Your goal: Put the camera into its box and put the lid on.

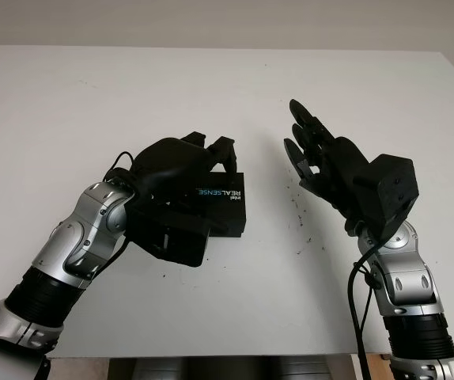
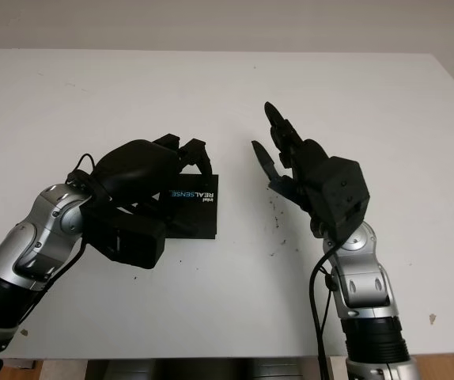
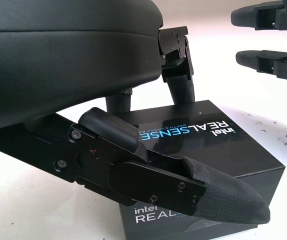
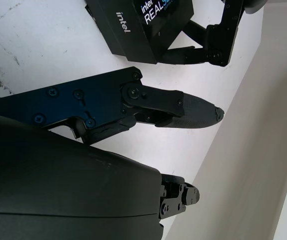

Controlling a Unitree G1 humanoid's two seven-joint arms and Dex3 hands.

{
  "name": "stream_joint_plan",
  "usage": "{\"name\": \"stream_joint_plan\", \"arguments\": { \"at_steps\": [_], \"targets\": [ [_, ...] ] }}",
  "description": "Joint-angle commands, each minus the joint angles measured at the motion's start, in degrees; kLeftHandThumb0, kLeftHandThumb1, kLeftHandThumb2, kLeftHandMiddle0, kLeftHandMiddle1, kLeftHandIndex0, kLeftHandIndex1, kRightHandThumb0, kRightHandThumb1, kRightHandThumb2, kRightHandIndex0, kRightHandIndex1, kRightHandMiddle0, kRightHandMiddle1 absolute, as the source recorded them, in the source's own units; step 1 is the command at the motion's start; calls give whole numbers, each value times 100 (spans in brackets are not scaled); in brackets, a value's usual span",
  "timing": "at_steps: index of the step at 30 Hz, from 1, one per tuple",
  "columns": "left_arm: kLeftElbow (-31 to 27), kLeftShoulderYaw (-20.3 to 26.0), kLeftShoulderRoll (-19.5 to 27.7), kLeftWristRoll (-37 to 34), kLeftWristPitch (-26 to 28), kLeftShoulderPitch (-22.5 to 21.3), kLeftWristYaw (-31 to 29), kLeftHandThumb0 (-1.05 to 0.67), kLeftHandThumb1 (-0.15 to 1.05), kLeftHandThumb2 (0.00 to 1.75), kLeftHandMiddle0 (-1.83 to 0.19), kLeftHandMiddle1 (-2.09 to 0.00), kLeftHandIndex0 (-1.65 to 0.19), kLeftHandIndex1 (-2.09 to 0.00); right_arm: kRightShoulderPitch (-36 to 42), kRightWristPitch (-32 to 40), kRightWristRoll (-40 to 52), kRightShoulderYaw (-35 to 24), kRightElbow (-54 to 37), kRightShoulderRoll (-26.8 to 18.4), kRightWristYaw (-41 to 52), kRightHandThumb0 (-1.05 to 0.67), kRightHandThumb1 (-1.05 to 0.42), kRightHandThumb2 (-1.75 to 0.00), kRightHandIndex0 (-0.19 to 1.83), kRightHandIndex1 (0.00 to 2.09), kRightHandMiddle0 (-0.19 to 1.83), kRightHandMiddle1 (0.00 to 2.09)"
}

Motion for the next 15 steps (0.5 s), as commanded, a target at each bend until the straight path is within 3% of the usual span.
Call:
{"name": "stream_joint_plan", "arguments": {
  "at_steps": [1,5,6,7,8,10,13,15],
  "targets": [
    [-65,47,20,35,32,-27,32,-24,105,20,-51,-209,-3,-188,53,-23,18,-28,-82,-4,3,-65,-105,-55,1,5,1,5],
    [-163,10,168,106,-96,5,-51,-29,105,21,-44,-209,1,-186,62,-33,32,-39,-73,3,3,-65,-105,-54,1,5,1,5],
    [-278,-50,305,271,-157,37,-139,-37,105,25,-29,-209,7,-182,66,-52,33,-41,-66,-2,8,-65,-105,-54,1,5,1,5],
    [-414,-105,416,458,-158,72,-275,-57,105,35,-3,-142,14,-135,69,-59,32,-40,-66,-8,13,-65,-105,-54,1,5,1,5],
    [-558,-144,489,611,-112,114,-450,-66,105,40,-3,-89,14,-104,70,-68,28,-39,-60,-12,16,-65,-105,-54,1,5,1,5],
    [-799,-164,528,812,8,204,-718,-81,105,49,7,-23,10,-39,77,-57,38,-45,-73,-13,26,-65,-105,-54,1,5,1,5],
    [-1039,-119,543,839,45,383,-909,-89,105,54,17,-3,15,-10,86,-55,40,-51,-85,-5,26,-65,-105,-54,1,5,1,5],
    [-1128,-107,556,853,42,495,-980,-91,105,55,19,-1,18,-3,89,-68,51,-56,-81,-4,37,-65,-105,-54,1,5,1,5]
  ]
}}
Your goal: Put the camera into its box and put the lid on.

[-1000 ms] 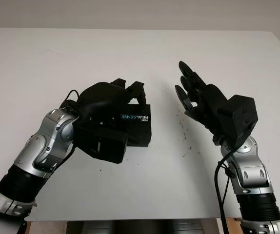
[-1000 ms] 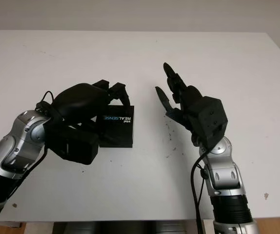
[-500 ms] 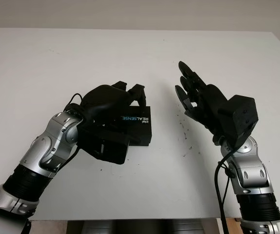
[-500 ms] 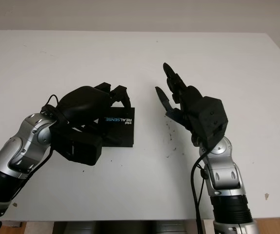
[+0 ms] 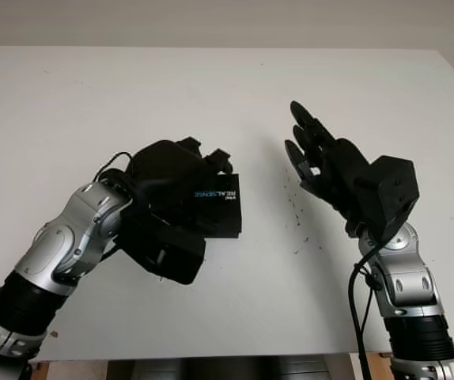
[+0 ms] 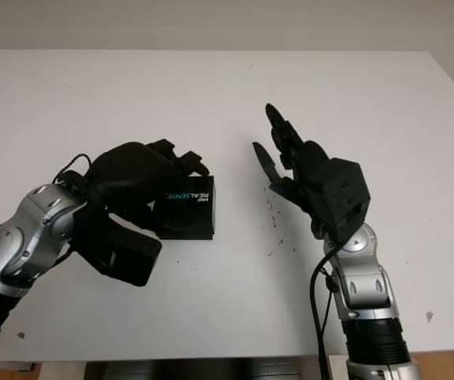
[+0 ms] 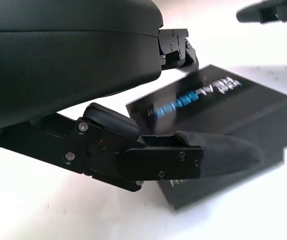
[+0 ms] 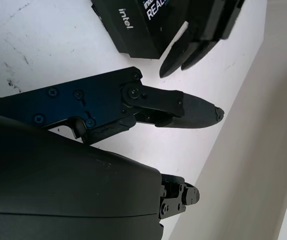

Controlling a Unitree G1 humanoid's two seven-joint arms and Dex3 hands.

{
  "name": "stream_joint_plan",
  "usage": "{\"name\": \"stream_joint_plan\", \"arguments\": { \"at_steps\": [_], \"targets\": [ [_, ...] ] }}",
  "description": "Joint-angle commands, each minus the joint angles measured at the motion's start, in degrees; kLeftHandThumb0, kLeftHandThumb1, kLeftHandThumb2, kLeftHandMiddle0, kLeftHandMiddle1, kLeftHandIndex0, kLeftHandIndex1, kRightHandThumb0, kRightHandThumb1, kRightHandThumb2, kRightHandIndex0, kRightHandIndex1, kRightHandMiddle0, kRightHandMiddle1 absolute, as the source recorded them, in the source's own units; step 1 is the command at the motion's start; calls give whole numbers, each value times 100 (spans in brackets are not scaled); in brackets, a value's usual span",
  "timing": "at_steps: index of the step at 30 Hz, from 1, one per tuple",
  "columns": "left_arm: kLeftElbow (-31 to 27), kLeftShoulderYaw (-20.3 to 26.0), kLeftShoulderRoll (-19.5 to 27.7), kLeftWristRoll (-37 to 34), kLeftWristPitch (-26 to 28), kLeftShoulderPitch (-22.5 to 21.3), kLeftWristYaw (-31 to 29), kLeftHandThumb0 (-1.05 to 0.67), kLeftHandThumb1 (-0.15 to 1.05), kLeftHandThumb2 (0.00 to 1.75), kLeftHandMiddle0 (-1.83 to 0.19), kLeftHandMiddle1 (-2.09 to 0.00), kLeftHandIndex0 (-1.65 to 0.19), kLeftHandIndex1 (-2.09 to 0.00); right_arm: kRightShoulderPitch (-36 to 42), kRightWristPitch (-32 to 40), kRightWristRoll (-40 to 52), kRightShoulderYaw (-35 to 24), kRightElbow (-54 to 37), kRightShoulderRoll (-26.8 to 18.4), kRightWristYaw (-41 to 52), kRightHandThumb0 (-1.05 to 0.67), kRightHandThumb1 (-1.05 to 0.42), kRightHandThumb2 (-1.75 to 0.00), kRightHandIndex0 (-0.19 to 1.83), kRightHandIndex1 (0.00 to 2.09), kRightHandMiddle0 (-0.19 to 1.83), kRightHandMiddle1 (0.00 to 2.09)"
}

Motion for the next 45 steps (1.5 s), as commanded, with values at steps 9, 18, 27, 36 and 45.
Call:
{"name": "stream_joint_plan", "arguments": {
  "at_steps": [9,18,27,36,45],
  "targets": [
    [-170,54,-3,63,5,480,32,-93,105,55,19,0,19,0,37,0,29,-29,-113,-13,10,-66,-105,-54,0,5,1,5],
    [-110,186,-318,-278,98,846,495,-90,105,52,19,0,19,0,41,-62,13,-19,-81,8,-6,-65,-105,-55,1,5,1,5],
    [5,792,-634,-1429,207,1084,1027,-91,105,70,19,0,19,0,15,-82,26,-41,-64,29,-36,-67,-105,-54,1,5,2,6],
    [631,2198,-1353,-4239,-662,1136,1701,-81,105,61,19,0,19,0,-55,-19,32,-53,-84,64,-122,-69,-105,-55,0,5,0,5],
    [1638,3026,-1939,-6221,-656,688,1742,-83,105,65,19,0,19,0,-147,-296,167,-134,92,267,-286,-68,-105,-55,-2,4,-2,4]
  ]
}}
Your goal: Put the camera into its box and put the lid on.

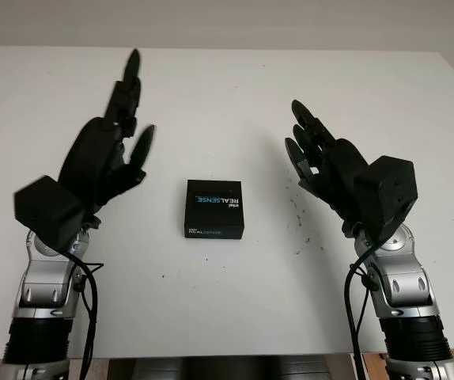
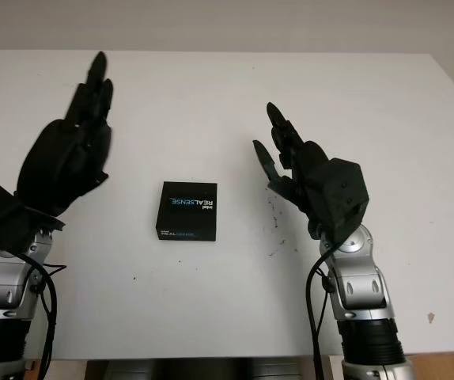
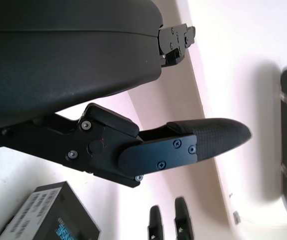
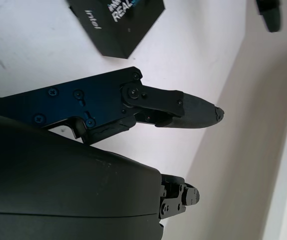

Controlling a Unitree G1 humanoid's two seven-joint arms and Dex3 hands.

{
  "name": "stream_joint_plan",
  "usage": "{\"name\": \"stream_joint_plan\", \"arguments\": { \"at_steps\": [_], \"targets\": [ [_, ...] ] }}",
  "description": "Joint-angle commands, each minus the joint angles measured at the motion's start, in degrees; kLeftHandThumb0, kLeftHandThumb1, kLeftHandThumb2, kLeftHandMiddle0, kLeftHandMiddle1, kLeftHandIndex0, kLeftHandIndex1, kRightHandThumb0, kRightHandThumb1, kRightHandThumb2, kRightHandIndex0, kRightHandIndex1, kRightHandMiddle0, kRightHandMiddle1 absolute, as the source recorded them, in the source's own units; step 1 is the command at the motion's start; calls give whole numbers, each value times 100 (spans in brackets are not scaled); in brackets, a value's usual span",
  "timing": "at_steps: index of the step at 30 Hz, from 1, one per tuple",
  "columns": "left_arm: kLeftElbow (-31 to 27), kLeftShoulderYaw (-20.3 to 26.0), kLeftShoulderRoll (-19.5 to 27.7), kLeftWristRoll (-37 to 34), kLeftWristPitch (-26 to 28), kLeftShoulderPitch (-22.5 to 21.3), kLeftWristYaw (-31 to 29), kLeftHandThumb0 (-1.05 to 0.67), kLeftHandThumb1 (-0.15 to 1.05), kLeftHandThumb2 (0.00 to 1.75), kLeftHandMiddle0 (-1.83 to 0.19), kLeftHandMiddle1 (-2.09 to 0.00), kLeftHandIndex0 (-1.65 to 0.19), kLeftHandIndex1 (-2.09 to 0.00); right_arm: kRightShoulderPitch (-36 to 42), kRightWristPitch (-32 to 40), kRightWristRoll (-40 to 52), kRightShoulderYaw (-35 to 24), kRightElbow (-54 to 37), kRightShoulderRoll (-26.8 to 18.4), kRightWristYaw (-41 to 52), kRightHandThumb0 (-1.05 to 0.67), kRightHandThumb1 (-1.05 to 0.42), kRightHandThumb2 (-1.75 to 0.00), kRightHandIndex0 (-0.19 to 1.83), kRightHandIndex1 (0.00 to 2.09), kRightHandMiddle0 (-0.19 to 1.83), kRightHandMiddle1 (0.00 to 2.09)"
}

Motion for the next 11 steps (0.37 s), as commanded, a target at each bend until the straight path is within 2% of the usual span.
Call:
{"name": "stream_joint_plan", "arguments": {
  "at_steps": [1,5,11],
  "targets": [
    [224,81,-83,-142,77,-195,30,-83,105,65,19,0,19,0,-83,-175,27,-74,92,54,-62,-67,-105,-55,-4,4,-3,3],
    [631,164,-184,-368,169,-340,51,-83,105,67,19,0,19,0,-164,-269,169,-152,264,130,-51,-64,-105,-57,-11,1,-10,1],
    [902,229,-300,-504,2,-295,-7,-81,105,68,19,0,19,0,-248,173,30,-85,210,164,-259,-69,-105,-59,-18,1,-17,2]
  ]
}}
